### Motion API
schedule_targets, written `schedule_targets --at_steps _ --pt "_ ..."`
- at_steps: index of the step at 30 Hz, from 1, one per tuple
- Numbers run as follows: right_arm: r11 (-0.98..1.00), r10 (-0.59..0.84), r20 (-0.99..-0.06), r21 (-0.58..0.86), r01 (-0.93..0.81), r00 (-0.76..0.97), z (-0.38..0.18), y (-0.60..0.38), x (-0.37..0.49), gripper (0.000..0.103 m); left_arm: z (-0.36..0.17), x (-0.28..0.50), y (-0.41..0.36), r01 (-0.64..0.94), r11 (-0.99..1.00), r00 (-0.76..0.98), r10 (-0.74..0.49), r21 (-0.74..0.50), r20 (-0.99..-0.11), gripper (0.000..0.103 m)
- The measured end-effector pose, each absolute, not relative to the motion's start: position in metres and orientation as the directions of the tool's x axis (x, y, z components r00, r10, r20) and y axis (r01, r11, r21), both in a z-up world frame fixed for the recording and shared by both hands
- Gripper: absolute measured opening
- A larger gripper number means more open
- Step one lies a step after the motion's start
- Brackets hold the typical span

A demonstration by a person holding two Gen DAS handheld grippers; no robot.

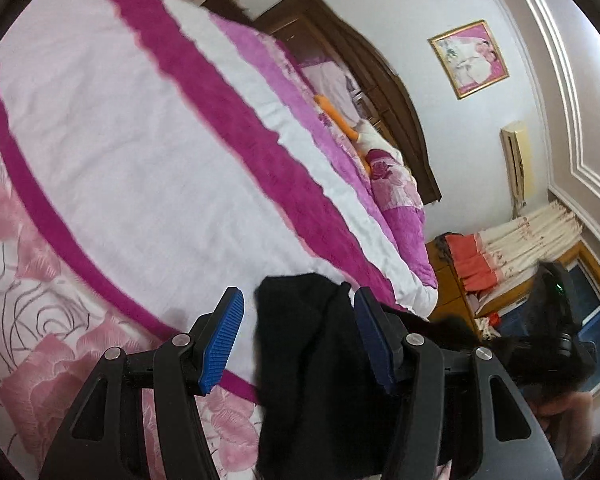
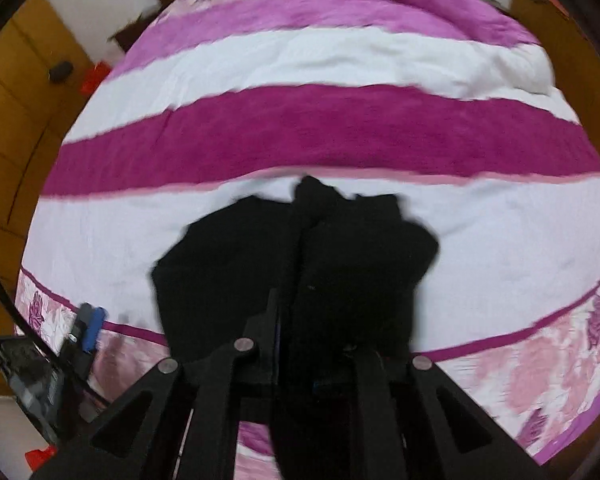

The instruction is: Fold small clothes

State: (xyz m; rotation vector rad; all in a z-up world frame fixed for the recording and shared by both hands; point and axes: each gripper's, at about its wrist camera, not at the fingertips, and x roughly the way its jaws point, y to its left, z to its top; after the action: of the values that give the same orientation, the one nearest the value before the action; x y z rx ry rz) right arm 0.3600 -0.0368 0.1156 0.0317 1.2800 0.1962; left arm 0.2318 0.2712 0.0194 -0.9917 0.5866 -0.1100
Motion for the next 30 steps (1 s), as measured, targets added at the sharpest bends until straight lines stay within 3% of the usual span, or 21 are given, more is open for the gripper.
schedule_targets --at_steps 6,13,15,16,18,21,25,27,30 --pt "0.977 0.128 -0.979 0.096 -0.192 0.158 0.036 0.056 0.341 0.01 0.021 0.234 0.27 -0.176 0.571 0.819 -0.368 -0.802 -0.441 0.04" --pt "0.964 0.183 -0.965 0.137 -0.229 0.19 0.042 0.064 0.337 0.013 0.011 0.233 0.28 -0.192 0.494 0.828 -0.382 -0.848 -0.41 0.04" --pt "0.946 0.243 -0.958 0.199 -0.255 0.151 0.044 0.061 0.338 0.031 0.01 0.234 0.279 -0.191 0.494 0.822 -0.391 -0.848 -0.413 0.04" --pt "0.931 0.315 -0.939 0.278 -0.237 0.138 0.048 0.056 0.338 0.035 0.011 0.234 0.279 -0.19 0.496 0.824 -0.389 -0.847 -0.412 0.04" --pt "0.851 0.517 -0.85 0.497 -0.17 0.102 0.057 0.039 0.338 0.042 0.013 0.232 0.28 -0.181 0.496 0.831 -0.385 -0.849 -0.402 0.04" --pt "0.787 0.616 -0.78 0.602 -0.131 0.115 0.076 0.015 0.339 0.046 0.014 0.231 0.28 -0.169 0.489 0.83 -0.397 -0.856 -0.391 0.04" --pt "0.797 0.602 -0.77 0.561 -0.224 0.212 0.106 -0.025 0.33 0.047 0.011 0.238 0.275 -0.148 0.48 0.795 -0.463 -0.865 -0.393 0.044" --pt "0.826 0.559 -0.775 0.492 -0.275 0.295 0.114 -0.062 0.317 0.058 0.009 0.241 0.27 -0.123 0.468 0.771 -0.51 -0.875 -0.381 0.048" --pt "0.868 0.49 -0.775 0.395 -0.3 0.398 0.107 -0.106 0.297 0.06 0.009 0.244 0.259 -0.111 0.477 0.75 -0.535 -0.872 -0.388 0.05"
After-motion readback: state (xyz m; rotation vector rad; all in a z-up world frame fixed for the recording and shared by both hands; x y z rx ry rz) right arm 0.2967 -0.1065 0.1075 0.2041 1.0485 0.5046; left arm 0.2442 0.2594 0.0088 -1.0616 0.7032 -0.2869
